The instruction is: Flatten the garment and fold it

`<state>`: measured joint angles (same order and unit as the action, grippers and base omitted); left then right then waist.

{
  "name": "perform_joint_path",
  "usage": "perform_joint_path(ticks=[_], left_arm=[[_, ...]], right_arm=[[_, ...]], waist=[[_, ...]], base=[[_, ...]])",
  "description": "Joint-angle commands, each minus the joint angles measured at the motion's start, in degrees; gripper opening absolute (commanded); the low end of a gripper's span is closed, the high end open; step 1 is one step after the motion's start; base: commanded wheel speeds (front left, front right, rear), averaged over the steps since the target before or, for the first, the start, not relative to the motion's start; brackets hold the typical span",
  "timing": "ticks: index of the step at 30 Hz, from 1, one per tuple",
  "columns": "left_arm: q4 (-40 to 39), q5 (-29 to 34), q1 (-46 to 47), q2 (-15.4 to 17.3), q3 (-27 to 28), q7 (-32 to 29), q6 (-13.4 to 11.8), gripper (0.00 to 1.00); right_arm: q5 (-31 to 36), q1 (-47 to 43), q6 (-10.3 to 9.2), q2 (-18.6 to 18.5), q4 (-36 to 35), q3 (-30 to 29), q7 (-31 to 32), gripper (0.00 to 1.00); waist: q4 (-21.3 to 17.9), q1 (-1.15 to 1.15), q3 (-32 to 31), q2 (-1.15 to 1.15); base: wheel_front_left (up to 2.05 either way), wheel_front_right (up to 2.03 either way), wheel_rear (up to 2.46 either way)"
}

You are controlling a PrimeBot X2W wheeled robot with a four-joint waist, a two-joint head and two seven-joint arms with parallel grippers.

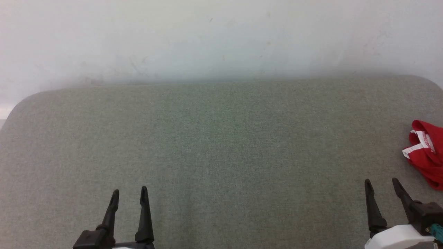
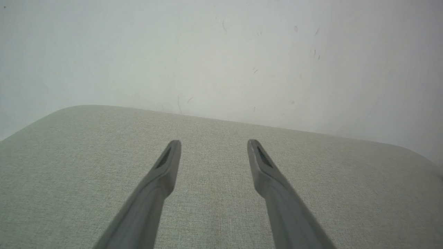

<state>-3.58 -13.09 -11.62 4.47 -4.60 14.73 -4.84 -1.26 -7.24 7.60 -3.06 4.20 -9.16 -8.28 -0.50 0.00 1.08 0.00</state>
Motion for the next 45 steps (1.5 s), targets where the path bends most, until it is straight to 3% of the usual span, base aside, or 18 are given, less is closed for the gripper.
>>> perform_joint_path(ticks=[1,7,8,45], left_arm=[[0.3,0.1,0.0,-0.2,0.4,0.3,0.5,1.0],[1.4,-0.4,0.1,-0.8,0.9,0.3,1.4,1.0],[1.3,-0.4,0.0,-0.6,0.6,0.0,1.2,0.0],[1.9,3.2,3.1,-0.9,1.6,-4.0,2.2,0.0]], right_arm=[[-0.2,0.8,-0.11,0.2,0.1,0.0,-0.4,1.0],[1.4,1.0,-0.11,0.2,-0.1,0.5,-0.5,1.0],[1.4,0.2,0.0,0.0,0.0,0.4,0.0,0.0],[1.3,2.0,-0.02,0.0,-1.1,2.7,2.3,0.0]], waist=[[0.0,0.0,0.0,0.0],[0.2,0.0,0.2,0.0],[0.2,0.0,0.2,0.0],[0.3,0.0,-0.1,0.0]], base=[[0.0,0.0,0.0],[0.0,0.0,0.0],[0.0,0.0,0.0],[0.0,0.0,0.0]])
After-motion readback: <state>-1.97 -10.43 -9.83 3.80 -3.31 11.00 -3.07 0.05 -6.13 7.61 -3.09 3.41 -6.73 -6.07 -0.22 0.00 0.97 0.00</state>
